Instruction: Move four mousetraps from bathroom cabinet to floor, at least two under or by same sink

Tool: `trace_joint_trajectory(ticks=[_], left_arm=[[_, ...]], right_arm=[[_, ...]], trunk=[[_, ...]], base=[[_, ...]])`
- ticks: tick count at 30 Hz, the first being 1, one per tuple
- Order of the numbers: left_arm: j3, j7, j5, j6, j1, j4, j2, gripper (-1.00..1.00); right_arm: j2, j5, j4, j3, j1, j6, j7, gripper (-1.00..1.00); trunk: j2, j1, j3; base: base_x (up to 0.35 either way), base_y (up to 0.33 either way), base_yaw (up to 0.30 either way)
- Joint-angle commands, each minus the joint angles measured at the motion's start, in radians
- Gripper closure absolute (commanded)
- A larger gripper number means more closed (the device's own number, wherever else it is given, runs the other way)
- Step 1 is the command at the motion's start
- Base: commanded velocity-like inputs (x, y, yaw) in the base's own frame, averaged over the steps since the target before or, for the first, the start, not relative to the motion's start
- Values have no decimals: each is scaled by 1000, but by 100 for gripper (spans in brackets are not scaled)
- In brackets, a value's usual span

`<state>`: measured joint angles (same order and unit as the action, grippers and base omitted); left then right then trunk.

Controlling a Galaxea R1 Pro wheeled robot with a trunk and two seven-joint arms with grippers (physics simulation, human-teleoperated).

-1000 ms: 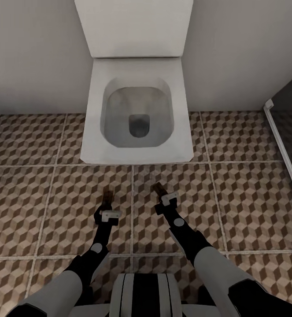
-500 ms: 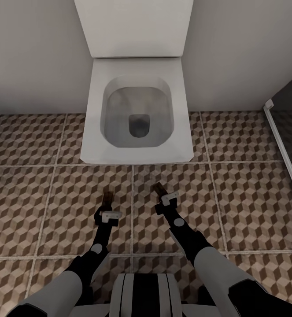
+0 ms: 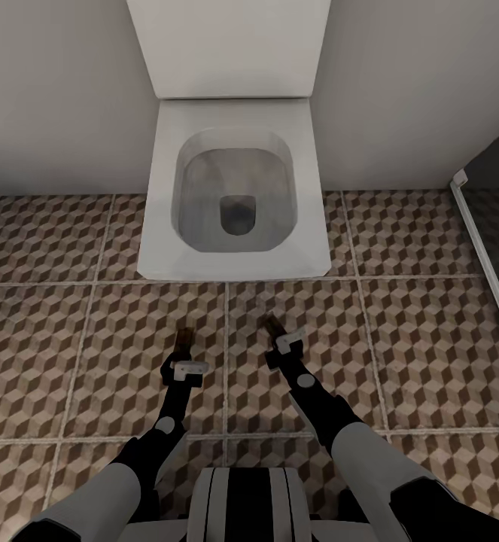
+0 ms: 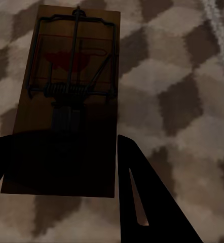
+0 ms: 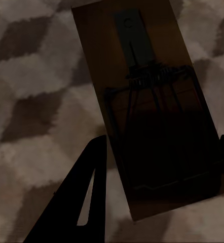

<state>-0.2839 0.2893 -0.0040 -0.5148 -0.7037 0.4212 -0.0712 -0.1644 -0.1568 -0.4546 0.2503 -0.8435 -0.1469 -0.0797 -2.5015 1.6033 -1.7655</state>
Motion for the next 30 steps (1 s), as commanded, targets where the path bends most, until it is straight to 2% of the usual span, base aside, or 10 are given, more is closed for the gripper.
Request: trace_joint_trajectory(ticks=[1,5,7,30], left_arm=[[-8,14,-4,-1,-1,-1,1,100],[-8,15,-4,-1,0,-1,1,100],[-8,15,-4,-1,0,-1,1,100],[-9,14,-4,0,0,-21,-1,100]], right_arm=[[0,-7,3,4,-1,11,-8,100],[-2,-5,4,3,-1,94,-3,100],[-2,-5,4,3,-1,112,-1,100],[-3,-3,25,-2,-2,167,3,100]], trunk=[[0,0,0],[0,0,0],[0,0,0],[0,0,0]], base=[[0,0,0],[0,0,0],[0,0,0],[0,0,0]])
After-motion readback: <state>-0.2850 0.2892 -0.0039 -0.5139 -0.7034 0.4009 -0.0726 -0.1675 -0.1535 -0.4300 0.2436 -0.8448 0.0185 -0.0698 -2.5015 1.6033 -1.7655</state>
